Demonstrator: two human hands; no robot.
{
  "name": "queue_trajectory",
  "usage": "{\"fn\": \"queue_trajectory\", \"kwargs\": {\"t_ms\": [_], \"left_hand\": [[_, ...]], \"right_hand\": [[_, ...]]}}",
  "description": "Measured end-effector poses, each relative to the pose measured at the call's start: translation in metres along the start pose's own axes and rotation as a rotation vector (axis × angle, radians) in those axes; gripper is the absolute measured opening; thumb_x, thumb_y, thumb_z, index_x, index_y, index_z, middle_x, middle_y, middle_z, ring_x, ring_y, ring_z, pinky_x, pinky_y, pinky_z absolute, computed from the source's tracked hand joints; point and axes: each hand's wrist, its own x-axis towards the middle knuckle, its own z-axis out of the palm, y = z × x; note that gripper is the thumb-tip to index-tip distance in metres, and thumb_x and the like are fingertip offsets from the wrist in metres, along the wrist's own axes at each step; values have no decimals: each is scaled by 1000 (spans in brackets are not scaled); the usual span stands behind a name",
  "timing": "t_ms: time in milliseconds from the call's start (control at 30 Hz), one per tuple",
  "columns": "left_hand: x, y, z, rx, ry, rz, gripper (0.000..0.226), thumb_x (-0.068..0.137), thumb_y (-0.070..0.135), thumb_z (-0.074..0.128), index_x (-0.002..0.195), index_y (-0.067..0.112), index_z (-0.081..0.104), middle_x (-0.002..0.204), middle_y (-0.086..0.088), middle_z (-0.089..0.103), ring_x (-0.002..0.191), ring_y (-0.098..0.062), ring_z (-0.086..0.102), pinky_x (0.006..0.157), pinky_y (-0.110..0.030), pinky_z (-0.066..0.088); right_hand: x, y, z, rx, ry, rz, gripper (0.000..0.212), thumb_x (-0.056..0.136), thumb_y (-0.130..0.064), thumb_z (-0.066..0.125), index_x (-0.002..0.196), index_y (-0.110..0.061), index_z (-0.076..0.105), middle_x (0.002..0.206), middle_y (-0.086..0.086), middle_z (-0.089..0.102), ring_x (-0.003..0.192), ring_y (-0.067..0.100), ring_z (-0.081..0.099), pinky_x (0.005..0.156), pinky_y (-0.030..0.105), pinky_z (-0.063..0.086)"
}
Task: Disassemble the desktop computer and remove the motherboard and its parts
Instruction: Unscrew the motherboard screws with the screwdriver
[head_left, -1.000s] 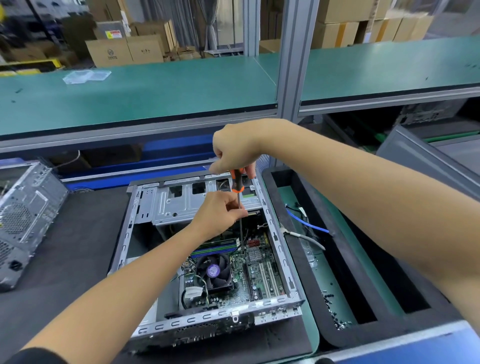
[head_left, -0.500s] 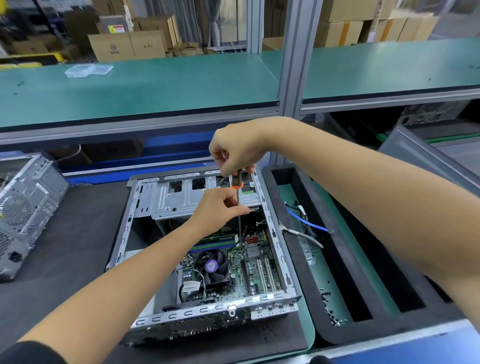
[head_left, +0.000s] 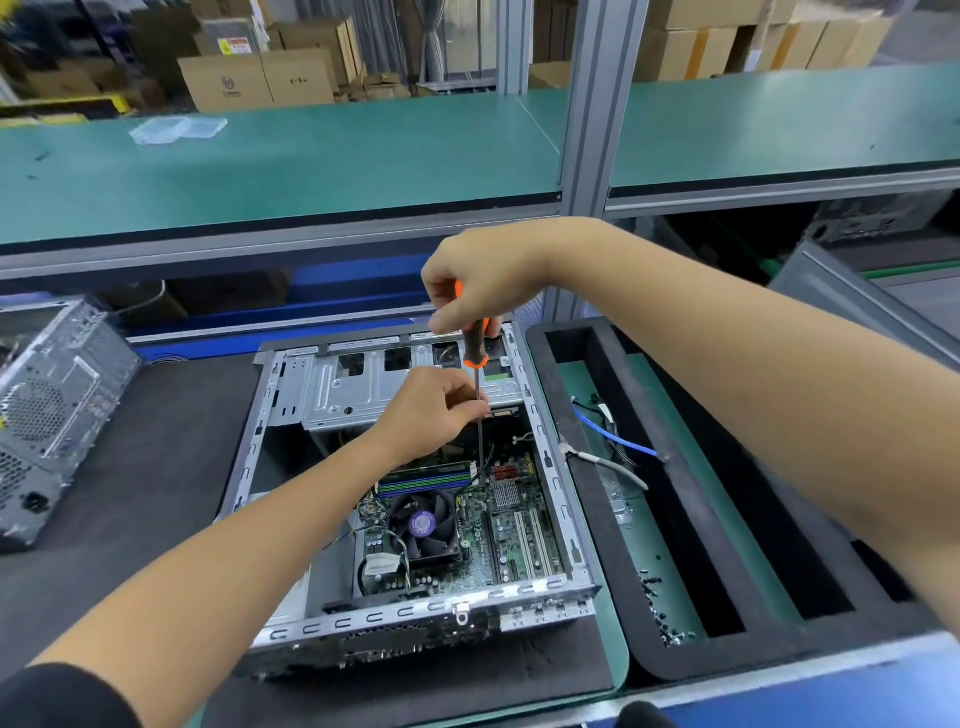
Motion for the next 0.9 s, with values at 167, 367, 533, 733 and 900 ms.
{"fn": "queue_trajectory", "kwargs": {"t_ms": [167,367,533,733,900], "left_hand": [[4,-3,1,14,31,12,32,81,22,78,58,14,56,51,7,50,47,-4,42,50,-13,34],[8,-7,3,1,32,9,38,81,25,77,60,8,50,52,7,44,48,-4,38,51,-15,33],[9,-7,-1,-23,-82,-5,10,85,26,72,80,21,66,75,7,68,66,-1,59,66,-18,46],[5,-3,1,0,-72,-1,15,87,15,68,75,21,74,75,0,73,73,-26,66,73,-41,53],[8,-6,0,-24,-5,-13,29,81,23,77,56,30,63,60,0,66,53,-14,53,55,-28,43]], "right_hand": [[1,0,-1,-8,26,26,26,92,-42,58,82,-19,53,78,-3,67,59,13,70,56,24,44],[2,4,0,-30,24,37,18,91,-32,61,84,-16,56,67,-3,65,52,10,68,53,22,45],[5,4,1,-93,-1,-14,14,80,-15,70,87,-18,59,87,1,66,76,21,67,61,30,51],[3,-2,1,-98,-9,-44,19,79,-28,73,88,-21,57,88,-1,67,77,18,66,63,32,51],[0,2,2,33,48,32,26,88,-41,64,87,-17,54,79,-1,70,55,10,70,57,26,48]]}}
